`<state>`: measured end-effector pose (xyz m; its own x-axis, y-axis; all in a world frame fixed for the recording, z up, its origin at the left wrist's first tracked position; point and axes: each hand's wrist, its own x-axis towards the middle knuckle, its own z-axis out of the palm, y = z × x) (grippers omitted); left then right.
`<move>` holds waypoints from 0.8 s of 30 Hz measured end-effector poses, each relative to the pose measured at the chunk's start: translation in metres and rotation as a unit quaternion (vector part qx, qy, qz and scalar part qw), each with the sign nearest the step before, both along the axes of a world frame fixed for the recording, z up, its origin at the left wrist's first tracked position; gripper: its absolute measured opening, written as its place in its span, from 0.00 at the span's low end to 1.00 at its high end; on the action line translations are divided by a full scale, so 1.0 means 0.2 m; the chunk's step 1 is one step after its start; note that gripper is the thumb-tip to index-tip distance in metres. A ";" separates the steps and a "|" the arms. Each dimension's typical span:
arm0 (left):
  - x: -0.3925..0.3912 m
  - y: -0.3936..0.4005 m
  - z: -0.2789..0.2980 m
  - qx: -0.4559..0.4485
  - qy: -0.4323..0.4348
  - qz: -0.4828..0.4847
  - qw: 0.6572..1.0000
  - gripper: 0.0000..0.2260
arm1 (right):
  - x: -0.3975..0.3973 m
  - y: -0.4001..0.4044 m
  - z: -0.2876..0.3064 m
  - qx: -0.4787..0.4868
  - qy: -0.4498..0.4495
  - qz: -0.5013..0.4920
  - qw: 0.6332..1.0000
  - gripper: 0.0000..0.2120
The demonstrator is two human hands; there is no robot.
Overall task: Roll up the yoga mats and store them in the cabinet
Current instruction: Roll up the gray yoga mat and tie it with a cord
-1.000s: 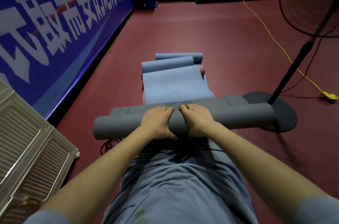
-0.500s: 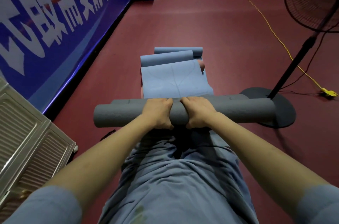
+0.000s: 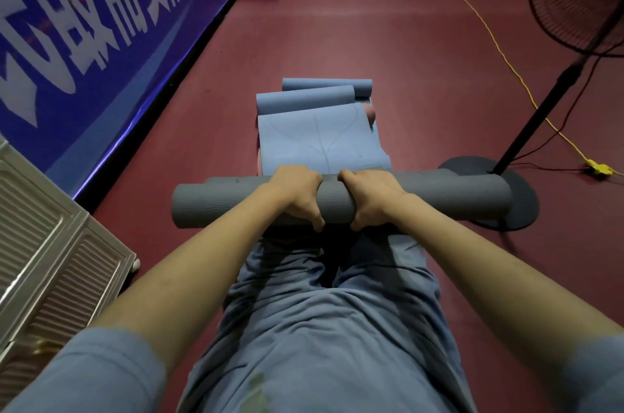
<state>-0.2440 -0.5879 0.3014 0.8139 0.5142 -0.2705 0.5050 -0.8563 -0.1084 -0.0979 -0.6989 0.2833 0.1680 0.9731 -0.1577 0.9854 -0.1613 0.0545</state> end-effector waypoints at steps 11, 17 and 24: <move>-0.18 -0.33 0.05 -0.037 0.047 -0.041 0.997 0.30 | -0.20 -0.40 0.05 -0.033 0.063 0.016 0.997 0.38; -0.20 -0.42 0.02 -0.048 0.053 -0.035 0.997 0.28 | -0.22 -0.52 -0.03 0.006 0.084 0.022 0.996 0.37; -0.15 -0.28 0.07 -0.194 0.062 0.029 0.979 0.31 | -0.24 -0.50 -0.11 0.095 0.029 0.021 0.995 0.41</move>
